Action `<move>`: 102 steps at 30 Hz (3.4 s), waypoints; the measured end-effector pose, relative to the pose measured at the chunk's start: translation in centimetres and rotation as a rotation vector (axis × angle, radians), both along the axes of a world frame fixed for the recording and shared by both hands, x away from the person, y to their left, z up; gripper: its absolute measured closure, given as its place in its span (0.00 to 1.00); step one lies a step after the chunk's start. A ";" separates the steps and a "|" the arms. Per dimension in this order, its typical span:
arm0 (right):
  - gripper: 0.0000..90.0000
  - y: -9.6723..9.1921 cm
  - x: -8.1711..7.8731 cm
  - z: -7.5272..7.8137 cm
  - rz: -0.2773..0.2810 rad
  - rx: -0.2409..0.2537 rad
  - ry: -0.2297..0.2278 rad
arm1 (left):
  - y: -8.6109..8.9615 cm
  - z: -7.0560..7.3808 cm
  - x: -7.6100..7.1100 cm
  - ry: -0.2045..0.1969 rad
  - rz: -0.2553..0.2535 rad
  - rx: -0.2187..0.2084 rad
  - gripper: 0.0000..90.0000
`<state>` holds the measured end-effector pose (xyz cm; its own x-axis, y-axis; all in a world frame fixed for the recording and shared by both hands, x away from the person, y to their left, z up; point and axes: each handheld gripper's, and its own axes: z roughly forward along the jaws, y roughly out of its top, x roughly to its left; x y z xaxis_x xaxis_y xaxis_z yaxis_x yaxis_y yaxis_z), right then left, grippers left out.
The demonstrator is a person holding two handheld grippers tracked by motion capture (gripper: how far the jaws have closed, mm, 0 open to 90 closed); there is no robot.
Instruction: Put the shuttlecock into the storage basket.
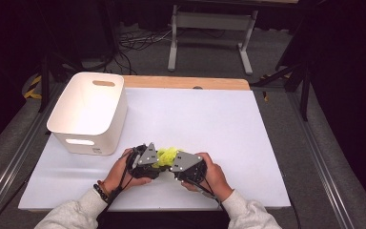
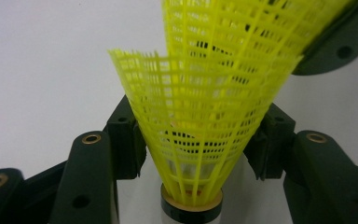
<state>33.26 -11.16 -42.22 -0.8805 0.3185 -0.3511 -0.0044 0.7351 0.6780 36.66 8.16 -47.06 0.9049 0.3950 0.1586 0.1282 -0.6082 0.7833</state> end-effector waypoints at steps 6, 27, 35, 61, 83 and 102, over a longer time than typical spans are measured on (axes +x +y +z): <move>0.75 -0.1 -0.2 0.6 0.035 0.016 0.038 | 0.1 0.1 -0.4 -0.034 -0.008 -0.045 0.52; 0.48 -0.3 -0.7 1.9 0.025 0.043 0.063 | 1.1 0.5 -1.3 -0.131 0.001 -0.149 0.53; 0.41 -0.5 -0.6 2.1 0.013 0.035 0.074 | 1.3 0.6 -1.3 -0.135 0.004 -0.156 0.53; 0.28 -4.3 -1.0 4.9 -0.077 0.174 -0.053 | 3.1 0.5 -1.2 -0.125 0.039 -0.182 0.52; 0.25 -7.4 0.3 2.3 -0.170 0.169 -0.123 | 4.9 1.2 -1.3 -0.145 0.071 -0.217 0.52; 0.24 -10.6 -0.4 -0.7 -0.245 0.241 -0.119 | 5.8 1.9 -1.5 -0.164 0.091 -0.238 0.52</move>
